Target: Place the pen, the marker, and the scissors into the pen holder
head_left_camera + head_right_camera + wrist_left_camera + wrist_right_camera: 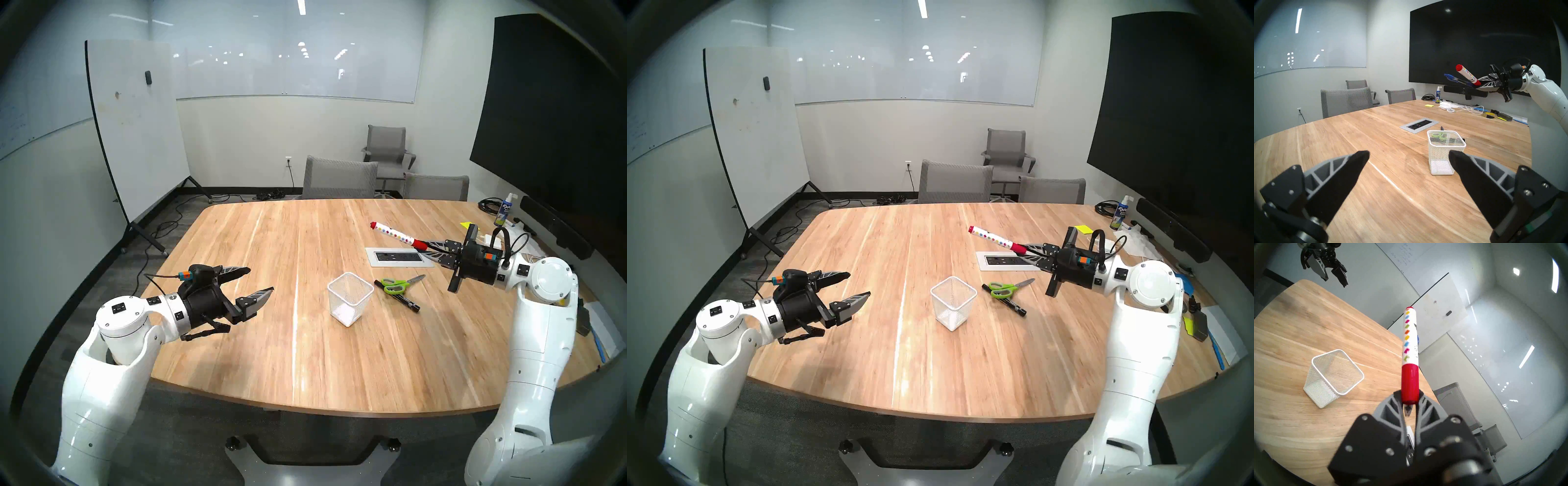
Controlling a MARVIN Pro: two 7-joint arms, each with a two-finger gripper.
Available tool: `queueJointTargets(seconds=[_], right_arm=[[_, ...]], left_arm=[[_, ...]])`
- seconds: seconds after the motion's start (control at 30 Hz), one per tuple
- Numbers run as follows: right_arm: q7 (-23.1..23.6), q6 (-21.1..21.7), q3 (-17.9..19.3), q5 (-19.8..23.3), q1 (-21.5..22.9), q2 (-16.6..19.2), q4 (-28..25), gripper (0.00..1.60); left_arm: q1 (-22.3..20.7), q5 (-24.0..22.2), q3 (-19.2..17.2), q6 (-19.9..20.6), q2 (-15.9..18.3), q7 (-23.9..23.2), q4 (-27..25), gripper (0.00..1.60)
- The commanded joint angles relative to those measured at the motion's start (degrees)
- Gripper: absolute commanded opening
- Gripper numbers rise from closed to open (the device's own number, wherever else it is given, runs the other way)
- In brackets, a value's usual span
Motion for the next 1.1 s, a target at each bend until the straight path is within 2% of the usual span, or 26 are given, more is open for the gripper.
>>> queueJointTargets(seconds=[0.0,0.27,0.37,0.47,0.87,1.07], right_arm=[[-0.2,-2.1,-1.1,0.2,1.0,0.0,-0.4,0.0],[0.3,-3.4,-1.7,0.6,0.8,0.6,-0.5,0.0],[0.1,-5.8,-1.9,1.2,0.7,1.3,-0.1,0.0],[0.1,-6.5,-2.2,1.6,0.4,2.0,0.1,0.0],[-4.0,-11.4,-4.8,2.4,-0.4,3.9,0.8,0.0],[-6.2,-11.9,-6.1,1.9,-0.6,4.6,1.3,0.0]], left_arm=[[-0.1,0.0,-0.1,0.0,0.1,0.0,-0.8,1.6],[-0.1,0.0,-0.1,0.0,0.1,0.0,-0.9,1.6],[-0.1,0.0,-0.1,0.0,0.1,0.0,-0.8,1.6],[-0.1,0.0,-0.1,0.0,0.1,0.0,-0.9,1.6],[-0.1,0.0,-0.1,0.0,0.1,0.0,-0.8,1.6],[-0.1,0.0,-0.1,0.0,0.1,0.0,-0.9,1.6]])
